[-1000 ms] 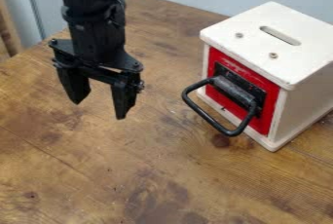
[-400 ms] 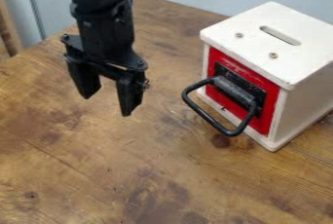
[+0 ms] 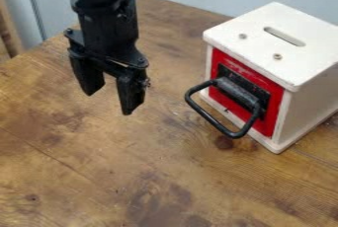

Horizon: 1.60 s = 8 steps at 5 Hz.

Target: Close the drawer

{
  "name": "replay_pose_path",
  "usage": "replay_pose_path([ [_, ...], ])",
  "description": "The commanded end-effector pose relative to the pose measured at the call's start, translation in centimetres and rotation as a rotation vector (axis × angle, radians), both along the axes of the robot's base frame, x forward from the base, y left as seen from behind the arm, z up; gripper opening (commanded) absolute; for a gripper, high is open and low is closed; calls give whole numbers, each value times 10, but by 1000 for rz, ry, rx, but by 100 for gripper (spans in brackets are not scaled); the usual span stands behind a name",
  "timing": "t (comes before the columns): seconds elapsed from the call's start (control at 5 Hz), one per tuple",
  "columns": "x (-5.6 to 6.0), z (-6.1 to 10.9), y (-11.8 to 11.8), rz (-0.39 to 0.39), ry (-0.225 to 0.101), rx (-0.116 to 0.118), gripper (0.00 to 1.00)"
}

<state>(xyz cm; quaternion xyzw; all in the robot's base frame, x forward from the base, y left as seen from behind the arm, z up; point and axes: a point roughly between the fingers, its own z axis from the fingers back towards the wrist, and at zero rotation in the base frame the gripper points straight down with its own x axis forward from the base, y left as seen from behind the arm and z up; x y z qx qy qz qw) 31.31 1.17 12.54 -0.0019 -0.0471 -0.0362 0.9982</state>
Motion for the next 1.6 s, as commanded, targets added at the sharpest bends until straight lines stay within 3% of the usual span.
replay_pose_path([
  [0.0, 0, 26, 9, 41, -91, 1, 100],
  [0.2, -4, 28, 13, 49, -73, 1, 100],
  [0.6, -6, 29, 2, 127, -70, 4, 100],
  [1.0, 0, 17, -15, 74, -61, -2, 100],
  [1.2, -2, 6, -13, 83, -41, -2, 100],
  [1.4, 6, -7, 1, 113, -40, -1, 100],
])
